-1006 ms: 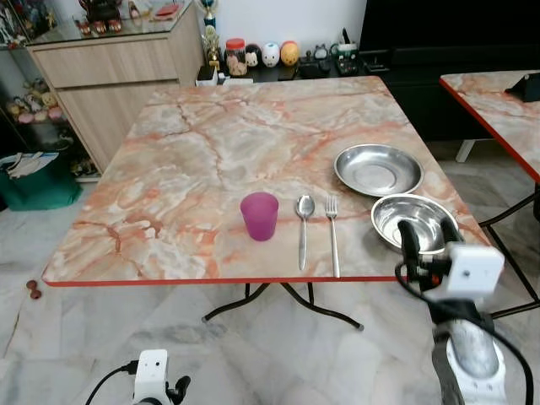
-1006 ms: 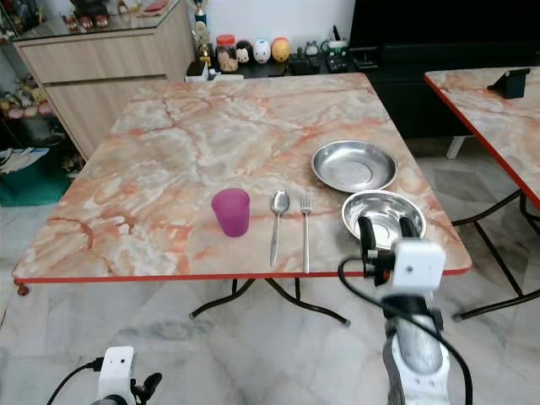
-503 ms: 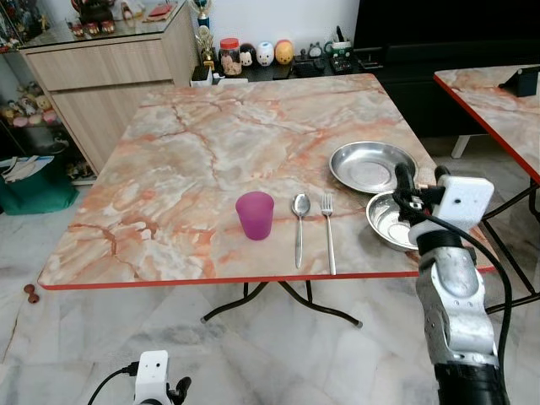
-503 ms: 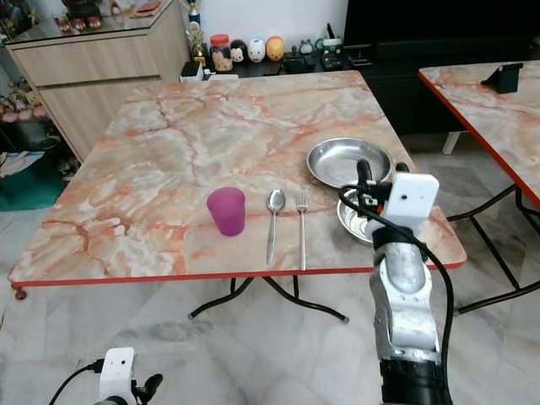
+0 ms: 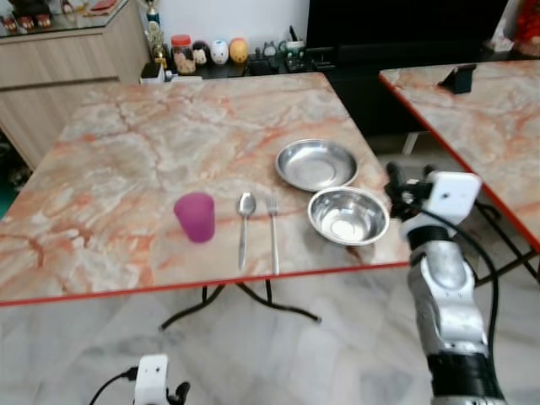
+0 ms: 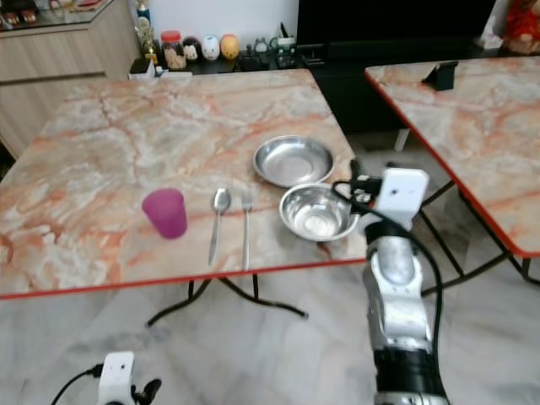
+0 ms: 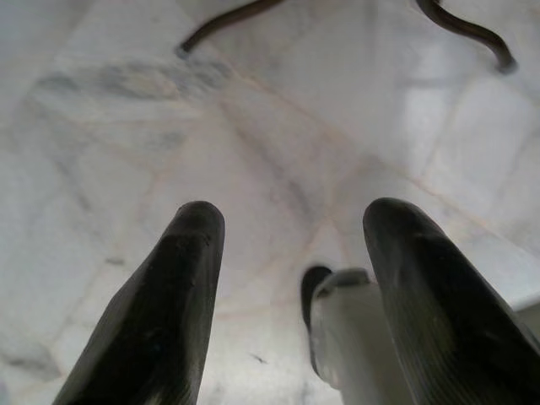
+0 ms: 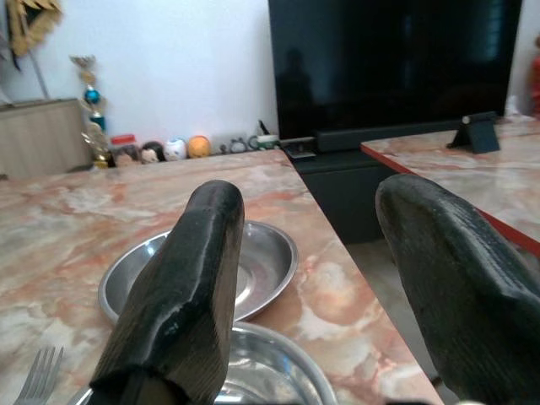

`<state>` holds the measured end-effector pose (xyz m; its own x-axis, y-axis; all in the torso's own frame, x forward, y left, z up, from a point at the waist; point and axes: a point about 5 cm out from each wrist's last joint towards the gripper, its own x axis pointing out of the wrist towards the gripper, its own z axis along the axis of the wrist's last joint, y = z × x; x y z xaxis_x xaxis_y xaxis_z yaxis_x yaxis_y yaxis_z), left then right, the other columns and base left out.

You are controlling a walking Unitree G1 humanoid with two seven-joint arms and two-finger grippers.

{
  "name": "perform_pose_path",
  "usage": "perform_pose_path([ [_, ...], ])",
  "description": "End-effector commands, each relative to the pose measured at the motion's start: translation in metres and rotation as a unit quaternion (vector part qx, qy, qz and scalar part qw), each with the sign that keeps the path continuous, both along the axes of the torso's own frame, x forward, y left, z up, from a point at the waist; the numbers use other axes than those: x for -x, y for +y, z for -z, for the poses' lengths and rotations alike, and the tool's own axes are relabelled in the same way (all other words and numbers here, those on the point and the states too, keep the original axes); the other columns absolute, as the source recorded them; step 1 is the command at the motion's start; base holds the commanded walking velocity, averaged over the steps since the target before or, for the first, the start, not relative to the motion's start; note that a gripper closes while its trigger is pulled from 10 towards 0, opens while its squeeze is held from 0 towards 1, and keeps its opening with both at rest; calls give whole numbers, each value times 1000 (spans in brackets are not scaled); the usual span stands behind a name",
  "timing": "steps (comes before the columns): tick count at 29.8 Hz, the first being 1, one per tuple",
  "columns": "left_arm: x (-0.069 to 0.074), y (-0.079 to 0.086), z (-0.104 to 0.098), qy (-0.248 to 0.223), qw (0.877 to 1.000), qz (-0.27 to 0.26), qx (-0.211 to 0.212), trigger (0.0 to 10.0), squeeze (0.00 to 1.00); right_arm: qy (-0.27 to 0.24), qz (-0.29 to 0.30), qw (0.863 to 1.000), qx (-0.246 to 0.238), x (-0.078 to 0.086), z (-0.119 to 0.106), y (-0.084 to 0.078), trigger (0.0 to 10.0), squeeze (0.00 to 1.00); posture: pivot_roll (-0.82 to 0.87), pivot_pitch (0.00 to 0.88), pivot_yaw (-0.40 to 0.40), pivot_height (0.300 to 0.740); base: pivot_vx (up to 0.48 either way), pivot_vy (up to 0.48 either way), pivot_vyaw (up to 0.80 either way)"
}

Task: Setting the table

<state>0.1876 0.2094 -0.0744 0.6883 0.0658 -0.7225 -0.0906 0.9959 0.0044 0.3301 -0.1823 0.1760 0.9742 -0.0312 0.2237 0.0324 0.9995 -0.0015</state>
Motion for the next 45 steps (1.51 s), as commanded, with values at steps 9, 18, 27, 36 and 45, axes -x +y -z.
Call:
perform_pose_path([
  [9,2,-2,2,6,1000,-14,9,10000,0,1,-14,1000,0,-3,0,2,10000,0,-68,0,40,701,0,0,0],
  [18,2,-4,2,3,1000,-17,12,10000,0,-15,-16,1000,-8,-3,-5,-1,10000,0,-65,0,35,711,0,0,0],
  [27,2,-4,2,2,1000,-19,14,10000,0,-18,-23,999,-14,-4,-7,2,10000,0,-59,0,32,740,0,0,0],
  [36,2,-3,2,3,1000,-20,14,10000,0,-19,-27,999,-15,-3,-7,4,10000,0,-60,0,36,740,0,0,0],
  [45,4,-3,3,5,1000,-24,16,10000,0,-20,-28,999,-23,-4,-6,6,10000,0,-59,0,37,740,150,0,0],
])
